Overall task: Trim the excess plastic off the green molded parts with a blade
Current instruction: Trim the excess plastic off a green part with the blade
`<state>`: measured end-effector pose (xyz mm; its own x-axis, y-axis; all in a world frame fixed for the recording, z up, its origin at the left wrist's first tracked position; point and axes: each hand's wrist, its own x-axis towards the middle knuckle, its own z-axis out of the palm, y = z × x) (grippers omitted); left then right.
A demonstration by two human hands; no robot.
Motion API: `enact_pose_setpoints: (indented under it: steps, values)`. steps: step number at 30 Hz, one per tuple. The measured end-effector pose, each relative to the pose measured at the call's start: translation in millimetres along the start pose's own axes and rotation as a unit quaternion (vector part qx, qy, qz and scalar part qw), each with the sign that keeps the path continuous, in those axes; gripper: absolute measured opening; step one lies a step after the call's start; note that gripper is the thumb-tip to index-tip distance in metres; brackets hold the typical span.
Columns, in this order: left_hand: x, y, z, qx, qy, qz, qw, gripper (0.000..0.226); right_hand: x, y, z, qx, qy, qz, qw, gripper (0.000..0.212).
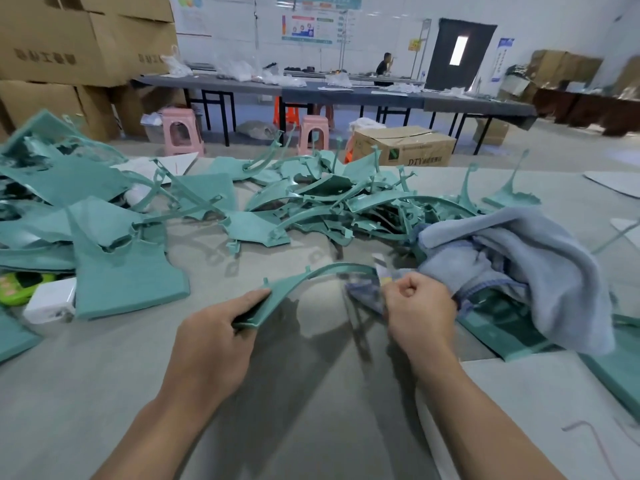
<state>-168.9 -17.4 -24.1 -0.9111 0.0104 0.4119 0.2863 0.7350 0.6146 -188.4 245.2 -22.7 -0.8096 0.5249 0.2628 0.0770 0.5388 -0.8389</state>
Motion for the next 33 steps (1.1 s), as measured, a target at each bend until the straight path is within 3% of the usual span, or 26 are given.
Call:
enact_pose_setpoints:
  steps: [2,4,6,8,10,12,15,16,19,22,26,29,33]
  values:
    - [0,0,1,0.009,-0.001,-0.001,1.0,0.053,-17,-10,10,0.045,-0.074,-0.073,0.994,0.031]
    - [0,-2,0,0.01,0.006,-0.002,1.0,0.052,-14,-9,16,0.025,-0.069,-0.073,0.995,0.031]
    - [-1,-2,-2,-0.004,0.018,-0.009,1.0,0.04,3,-1,10,-0.019,-0.035,0.016,0.999,0.032]
    - [-1,0,-8,0.003,0.069,-0.029,0.997,0.008,11,8,1,-0.036,-0.03,0.113,0.992,0.036]
    - [0,0,-14,-0.015,0.13,-0.077,0.988,0.031,8,12,-1,0.031,-0.031,0.135,0.99,0.036]
    - [6,-1,-21,-0.062,0.161,-0.141,0.975,0.036,-1,9,3,0.09,-0.027,0.106,0.99,0.035]
    - [13,-4,-29,-0.159,0.115,-0.23,0.953,0.015,-11,-3,7,0.156,-0.019,0.041,0.987,0.032]
    - [13,-4,-31,-0.195,0.088,-0.254,0.943,0.018,-13,-7,7,0.16,-0.02,0.012,0.987,0.032]
    - [14,-12,-30,-0.281,0.026,-0.293,0.914,0.025,-27,-15,10,0.105,-0.022,-0.087,0.99,0.029]
    - [15,-18,-26,-0.293,-0.003,-0.312,0.904,0.019,-37,-22,10,0.063,-0.009,-0.158,0.985,0.026]
    - [15,-16,-23,-0.335,-0.05,-0.327,0.882,0.017,-44,-23,12,0.015,-0.104,-0.218,0.97,0.026]
    - [15,-14,-22,-0.361,-0.074,-0.319,0.873,0.016,-43,-20,20,-0.043,-0.157,-0.204,0.965,0.023]
    - [15,-16,-20,-0.339,-0.065,-0.318,0.883,0.014,-27,-15,14,-0.144,-0.033,-0.094,0.984,0.032]
